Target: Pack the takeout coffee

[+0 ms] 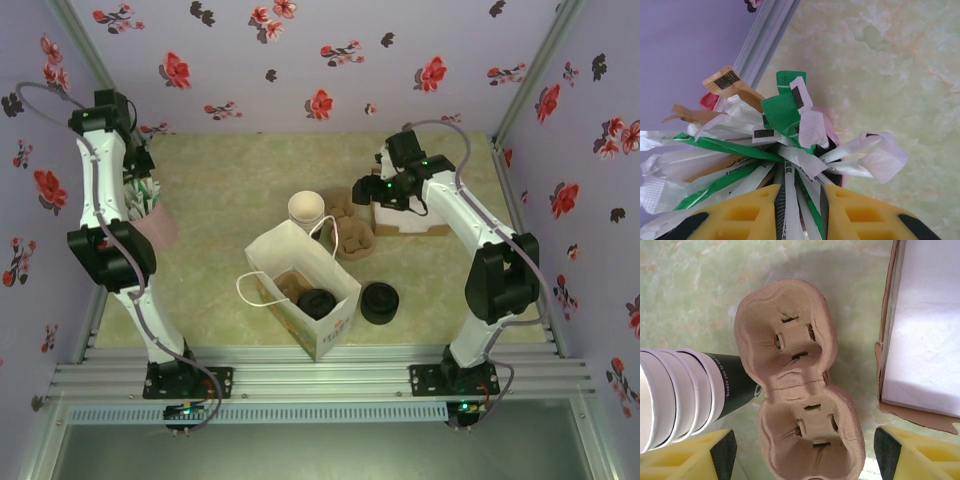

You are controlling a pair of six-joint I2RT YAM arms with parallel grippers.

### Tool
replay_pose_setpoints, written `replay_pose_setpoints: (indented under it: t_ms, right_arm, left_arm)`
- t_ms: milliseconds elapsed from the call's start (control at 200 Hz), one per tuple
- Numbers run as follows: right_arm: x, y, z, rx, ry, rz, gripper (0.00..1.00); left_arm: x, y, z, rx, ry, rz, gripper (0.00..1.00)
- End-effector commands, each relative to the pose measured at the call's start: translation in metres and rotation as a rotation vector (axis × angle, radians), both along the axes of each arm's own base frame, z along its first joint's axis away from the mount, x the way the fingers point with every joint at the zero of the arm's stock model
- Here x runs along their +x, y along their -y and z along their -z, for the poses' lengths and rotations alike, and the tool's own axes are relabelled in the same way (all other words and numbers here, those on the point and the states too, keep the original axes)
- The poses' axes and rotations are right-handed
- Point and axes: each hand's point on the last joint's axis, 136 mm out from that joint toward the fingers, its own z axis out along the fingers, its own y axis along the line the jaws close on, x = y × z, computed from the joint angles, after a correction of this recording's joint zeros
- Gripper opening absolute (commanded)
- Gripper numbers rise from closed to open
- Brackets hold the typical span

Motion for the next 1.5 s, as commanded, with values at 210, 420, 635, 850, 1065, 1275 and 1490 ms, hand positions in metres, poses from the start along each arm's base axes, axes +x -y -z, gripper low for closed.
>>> replay_pose_setpoints:
  t_ms: [210, 420, 635, 850, 1065, 1275, 1490]
  right_arm:
    - [0.001, -0.001, 0.011, 0.0, -0.013, -0.02, 0.75]
    - [0.001, -0.002, 0.009, 0.004, -0.011, -0.022, 0.75]
    - [0.001, -0.002, 0.009, 0.006, -0.011, -0.024, 0.75]
    - [0.001, -0.002, 0.008, 0.007, -0.009, -0.023, 0.75]
    - [0.0, -0.001, 0.005, 0.007, -0.002, -0.022, 0.74]
    - [-0.001, 0.0, 0.001, 0.008, 0.002, -0.018, 0.74]
    - [0.0, 0.002, -0.002, 0.0, 0.011, -0.009, 0.75]
  left_arm:
    - [0.001, -0.011, 0.0, 0.008, -0.003, -0.019, 0.21]
    - [0.004, -0.018, 0.003, 0.011, -0.003, -0.033, 0.25]
    - [0.007, -0.018, 0.006, 0.007, -0.004, -0.031, 0.2]
    - [0.001, -0.016, -0.007, 0.016, 0.012, -0.027, 0.07]
    - [-0.012, -0.008, -0.033, 0.058, 0.045, -0.015, 0.01]
    - [-0.025, 0.0, -0.071, 0.123, 0.11, 0.0, 0.0]
    - [-0.036, 0.01, -0.11, 0.155, 0.204, 0.009, 0.0]
